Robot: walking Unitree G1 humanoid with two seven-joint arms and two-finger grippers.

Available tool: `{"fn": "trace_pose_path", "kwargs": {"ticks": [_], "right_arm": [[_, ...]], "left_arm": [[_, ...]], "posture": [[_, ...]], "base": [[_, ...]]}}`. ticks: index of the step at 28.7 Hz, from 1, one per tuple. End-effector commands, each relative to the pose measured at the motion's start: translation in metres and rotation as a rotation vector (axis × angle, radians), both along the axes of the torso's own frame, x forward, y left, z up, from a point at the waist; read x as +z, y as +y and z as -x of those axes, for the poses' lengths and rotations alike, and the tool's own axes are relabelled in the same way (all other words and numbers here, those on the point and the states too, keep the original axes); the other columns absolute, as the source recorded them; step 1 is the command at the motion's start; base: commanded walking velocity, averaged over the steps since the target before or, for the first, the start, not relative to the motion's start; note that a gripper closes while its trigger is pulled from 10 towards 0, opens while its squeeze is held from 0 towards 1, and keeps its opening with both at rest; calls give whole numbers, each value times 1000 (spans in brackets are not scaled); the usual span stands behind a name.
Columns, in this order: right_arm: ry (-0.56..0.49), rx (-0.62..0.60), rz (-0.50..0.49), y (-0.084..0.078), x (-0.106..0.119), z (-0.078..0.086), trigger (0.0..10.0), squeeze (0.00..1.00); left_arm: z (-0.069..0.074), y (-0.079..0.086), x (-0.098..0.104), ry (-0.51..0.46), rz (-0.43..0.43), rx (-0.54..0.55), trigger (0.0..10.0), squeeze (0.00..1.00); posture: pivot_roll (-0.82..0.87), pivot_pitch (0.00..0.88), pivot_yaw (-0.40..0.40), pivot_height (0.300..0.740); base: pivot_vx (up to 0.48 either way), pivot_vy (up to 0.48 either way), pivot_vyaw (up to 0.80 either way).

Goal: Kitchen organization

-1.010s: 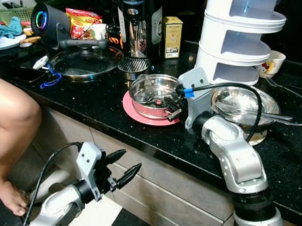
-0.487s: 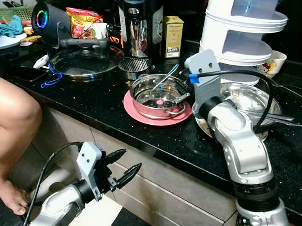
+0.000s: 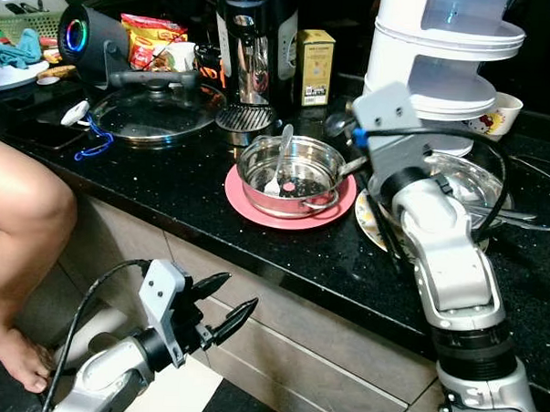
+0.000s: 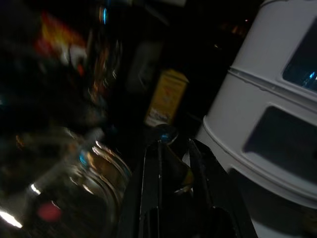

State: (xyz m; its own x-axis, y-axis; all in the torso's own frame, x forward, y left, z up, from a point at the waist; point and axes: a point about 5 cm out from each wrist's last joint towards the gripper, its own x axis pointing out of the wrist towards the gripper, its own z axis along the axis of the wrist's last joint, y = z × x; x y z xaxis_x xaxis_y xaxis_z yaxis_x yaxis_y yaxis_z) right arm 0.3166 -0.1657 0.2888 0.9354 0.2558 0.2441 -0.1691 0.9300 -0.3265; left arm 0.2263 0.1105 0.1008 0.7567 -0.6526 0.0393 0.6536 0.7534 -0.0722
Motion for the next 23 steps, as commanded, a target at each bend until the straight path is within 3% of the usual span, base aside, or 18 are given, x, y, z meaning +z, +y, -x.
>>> {"fn": "trace_pose_path", "kwargs": {"ticks": [1, 2, 3, 5, 10, 11, 12, 13, 23], "right_arm": [[-45, 105, -144, 5, 6, 4, 0, 0], [-45, 105, -144, 5, 6, 4, 0, 0], [-52, 194, -260, 9, 7, 8, 0, 0], [-63, 278, -364, 13, 8, 12, 0, 0], [-69, 374, -508, 18, 3, 18, 0, 0], [-67, 375, -524, 18, 1, 18, 1333, 0], [-67, 375, -524, 18, 1, 18, 1333, 0], [-63, 366, -536, 16, -1, 17, 10000, 0], [-88, 223, -556, -1, -8, 8, 10000, 0]], "left_arm": [[2, 0, 6, -54, -38, -5, 10000, 0], [2, 0, 6, -54, -38, -5, 10000, 0], [3, -3, 8, -84, -62, -25, 10000, 0], [3, -5, 11, -111, -74, -31, 10000, 0], [0, -8, 19, -187, -109, 9, 10000, 0], [-1, -7, 21, -209, -120, 35, 10000, 0], [-1, -7, 21, -209, -120, 35, 10000, 0], [-2, -6, 23, -237, -135, 74, 10000, 0], [-5, -2, 27, -330, -214, 246, 10000, 0]], "posture": [[-22, 0, -4, 740], [-22, 0, -4, 740], [-20, 0, -3, 740], [-22, 0, 1, 740], [-20, 0, 6, 740], [-19, 0, 7, 740], [-19, 0, 7, 740], [-19, 0, 8, 740], [-9, 0, 2, 740]], "base": [[0, 0, 0], [0, 0, 0], [0, 0, 0], [0, 0, 0], [0, 0, 0], [0, 0, 0], [0, 0, 0], [0, 0, 0], [0, 0, 0]]}}
